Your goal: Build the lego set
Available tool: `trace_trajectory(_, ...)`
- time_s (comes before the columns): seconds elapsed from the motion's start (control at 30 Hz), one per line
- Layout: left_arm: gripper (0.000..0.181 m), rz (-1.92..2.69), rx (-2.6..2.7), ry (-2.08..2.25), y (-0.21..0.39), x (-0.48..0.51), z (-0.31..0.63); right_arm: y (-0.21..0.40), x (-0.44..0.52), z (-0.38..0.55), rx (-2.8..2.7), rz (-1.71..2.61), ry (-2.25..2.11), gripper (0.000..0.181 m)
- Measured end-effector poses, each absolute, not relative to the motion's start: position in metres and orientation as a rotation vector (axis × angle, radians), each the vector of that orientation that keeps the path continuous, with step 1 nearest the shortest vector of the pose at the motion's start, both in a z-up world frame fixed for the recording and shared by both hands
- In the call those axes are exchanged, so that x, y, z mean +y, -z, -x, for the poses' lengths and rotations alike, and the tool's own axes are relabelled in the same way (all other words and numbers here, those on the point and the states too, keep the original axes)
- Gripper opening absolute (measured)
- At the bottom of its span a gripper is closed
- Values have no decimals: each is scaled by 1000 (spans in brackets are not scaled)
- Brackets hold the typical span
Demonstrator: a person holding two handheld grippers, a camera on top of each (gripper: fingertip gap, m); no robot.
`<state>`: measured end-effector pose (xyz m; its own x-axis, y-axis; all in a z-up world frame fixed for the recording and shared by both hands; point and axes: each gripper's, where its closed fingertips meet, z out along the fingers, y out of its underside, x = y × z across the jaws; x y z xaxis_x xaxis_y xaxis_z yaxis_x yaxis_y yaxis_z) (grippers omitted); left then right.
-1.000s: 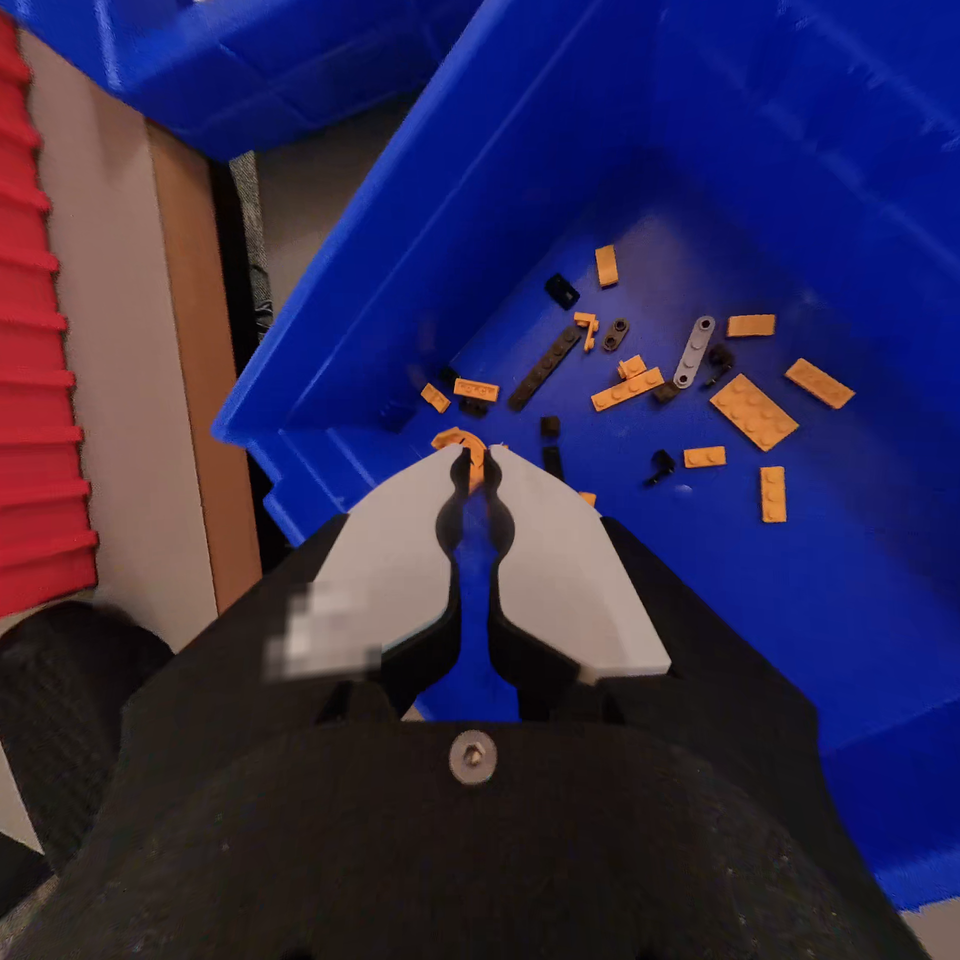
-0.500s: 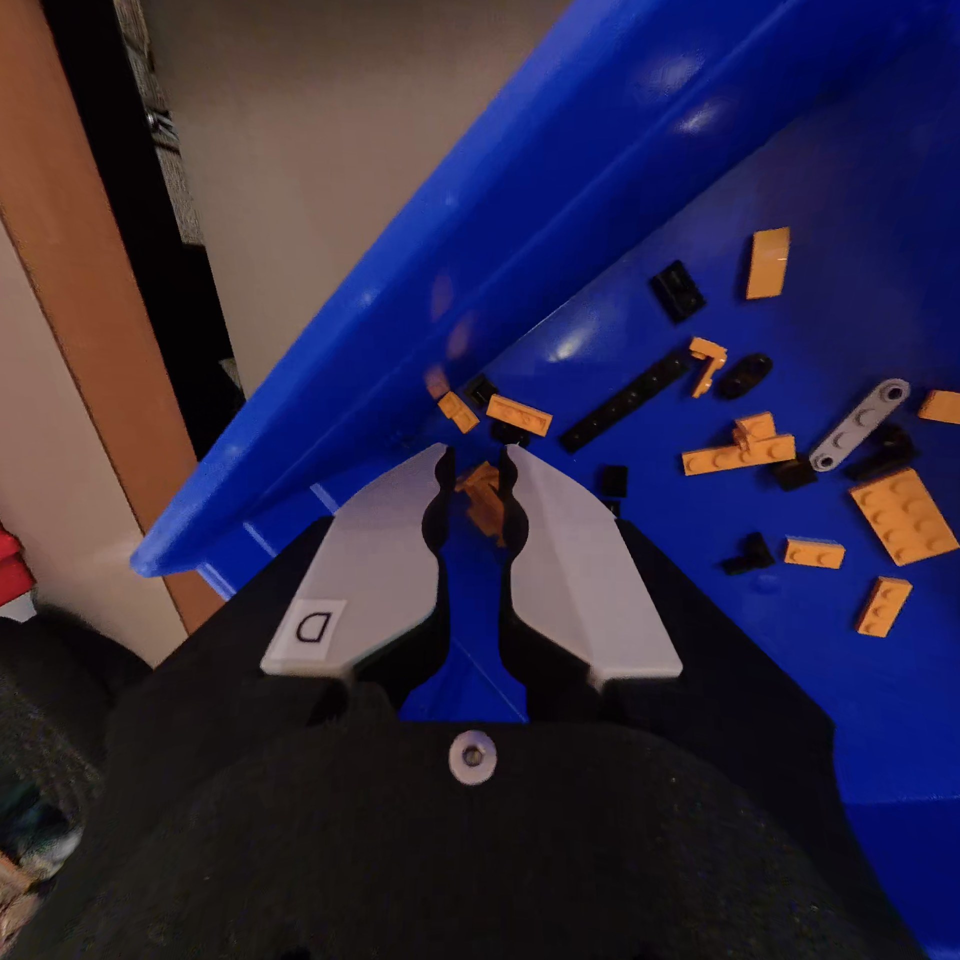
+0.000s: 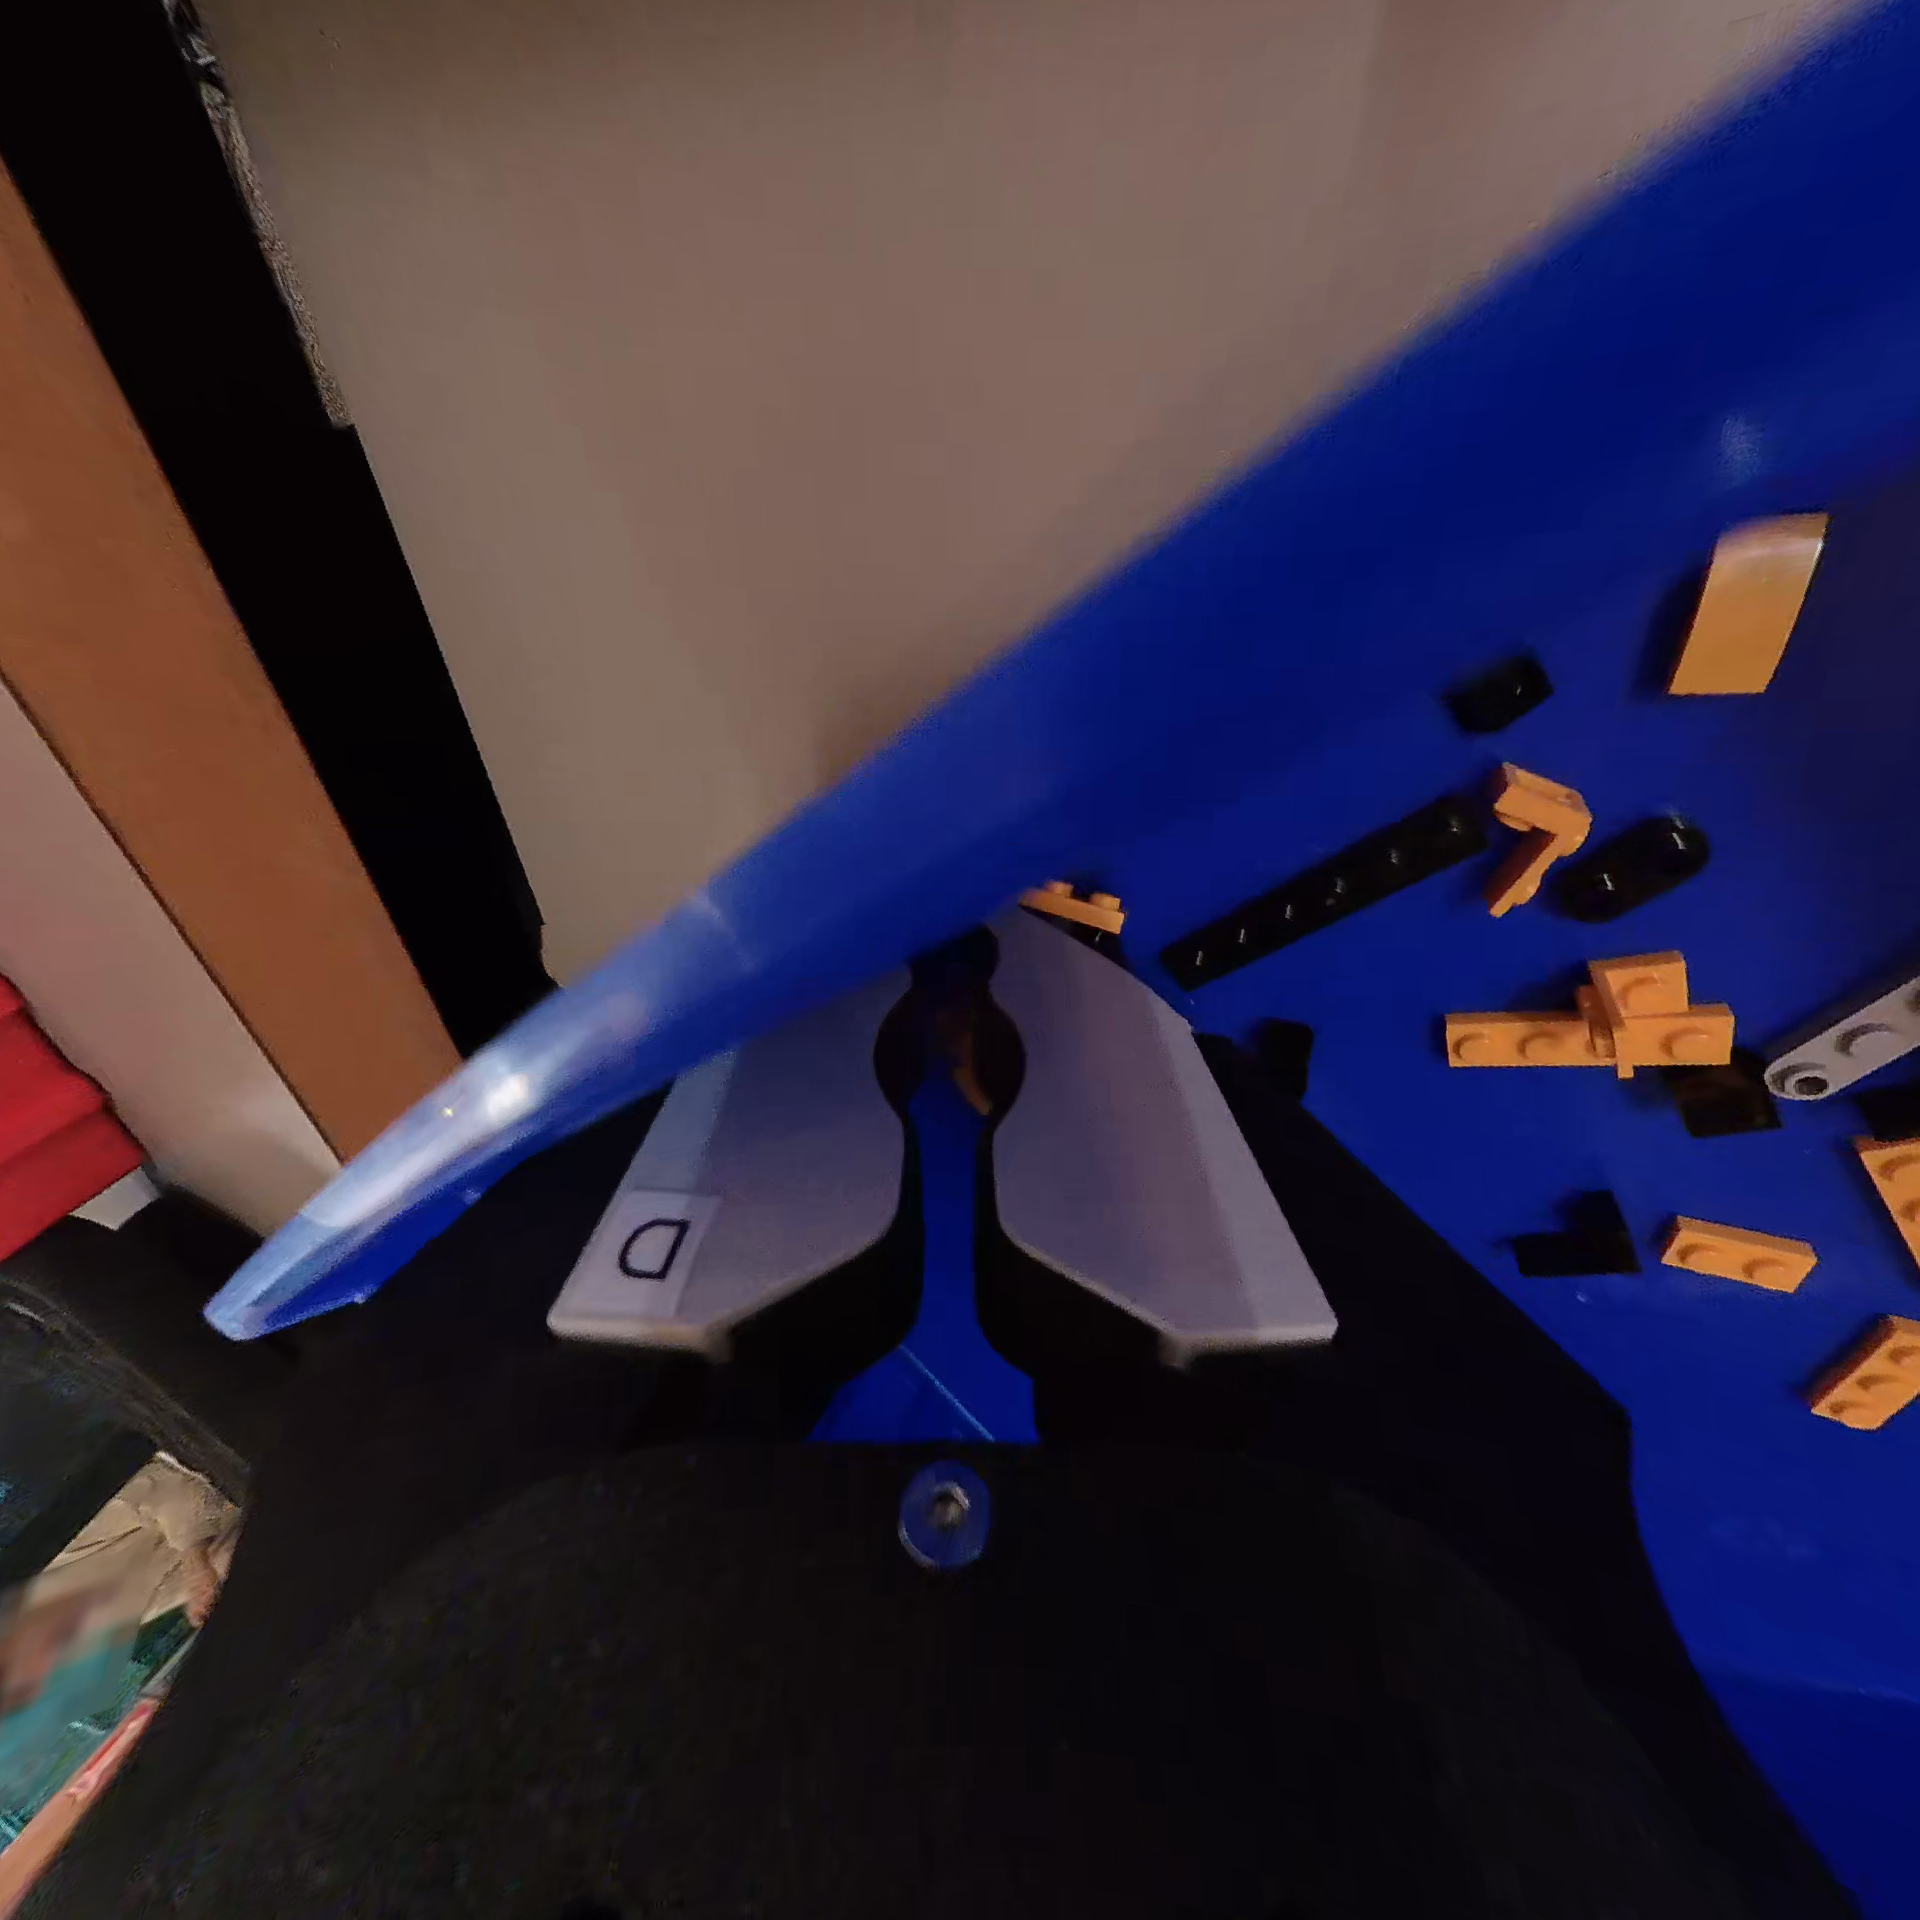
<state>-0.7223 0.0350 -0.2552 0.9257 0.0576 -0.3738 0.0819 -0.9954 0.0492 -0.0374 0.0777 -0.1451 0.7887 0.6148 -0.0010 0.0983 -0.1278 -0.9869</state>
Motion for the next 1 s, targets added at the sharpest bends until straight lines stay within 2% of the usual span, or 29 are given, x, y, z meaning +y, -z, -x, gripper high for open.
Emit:
trace_trajectory(0.5,1,-3111,-59,617,235,26,711,143,75,39,-587,1651,-486,0)
trace_trajectory(0.63,1,-3315,-110,338,213,29,678,141,74,40,-591,1644,-486,0)
trace_trajectory(0.83,1,-3532,-185,-428,174,25,616,141,72,43,-605,1640,-487,0)
trace_trajectory(1.0,1,-3556,-198,-646,162,17,605,140,70,44,-612,1637,-483,0)
